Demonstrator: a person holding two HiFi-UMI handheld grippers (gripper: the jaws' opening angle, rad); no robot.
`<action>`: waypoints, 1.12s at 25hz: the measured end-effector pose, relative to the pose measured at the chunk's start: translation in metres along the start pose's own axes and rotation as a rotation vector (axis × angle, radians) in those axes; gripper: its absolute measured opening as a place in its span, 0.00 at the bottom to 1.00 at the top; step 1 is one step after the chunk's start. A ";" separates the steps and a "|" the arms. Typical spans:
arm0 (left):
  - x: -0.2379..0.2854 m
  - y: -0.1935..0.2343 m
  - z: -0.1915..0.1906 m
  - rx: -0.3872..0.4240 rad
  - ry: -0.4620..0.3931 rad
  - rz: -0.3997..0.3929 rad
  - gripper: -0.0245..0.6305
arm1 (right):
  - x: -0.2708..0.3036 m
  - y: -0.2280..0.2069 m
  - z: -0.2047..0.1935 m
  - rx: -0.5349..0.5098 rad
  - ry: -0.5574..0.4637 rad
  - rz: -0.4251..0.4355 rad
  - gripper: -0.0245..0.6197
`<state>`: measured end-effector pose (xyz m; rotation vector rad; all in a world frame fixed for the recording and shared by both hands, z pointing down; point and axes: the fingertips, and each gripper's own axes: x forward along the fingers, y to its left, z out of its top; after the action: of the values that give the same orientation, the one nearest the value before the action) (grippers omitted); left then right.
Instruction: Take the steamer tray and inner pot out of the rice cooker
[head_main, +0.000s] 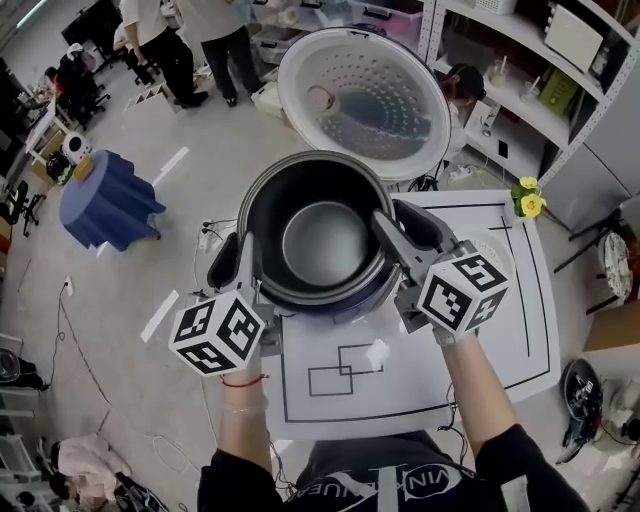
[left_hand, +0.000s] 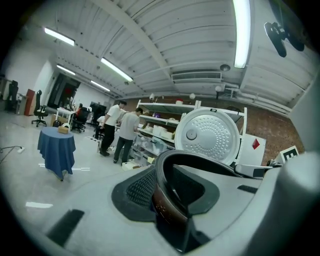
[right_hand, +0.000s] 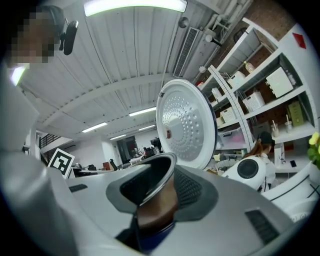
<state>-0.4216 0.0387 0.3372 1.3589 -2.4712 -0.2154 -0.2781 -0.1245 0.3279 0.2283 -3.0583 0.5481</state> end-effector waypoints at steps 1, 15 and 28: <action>-0.001 -0.001 0.003 -0.002 -0.010 -0.001 0.19 | -0.001 0.002 0.003 -0.003 -0.007 0.002 0.25; -0.028 -0.023 0.062 -0.010 -0.152 -0.023 0.18 | -0.016 0.025 0.051 -0.027 -0.107 0.032 0.23; -0.055 -0.062 0.088 -0.018 -0.219 -0.068 0.18 | -0.059 0.040 0.094 -0.040 -0.204 0.057 0.23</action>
<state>-0.3748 0.0499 0.2267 1.4850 -2.5925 -0.4218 -0.2256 -0.1121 0.2229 0.2094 -3.2793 0.4952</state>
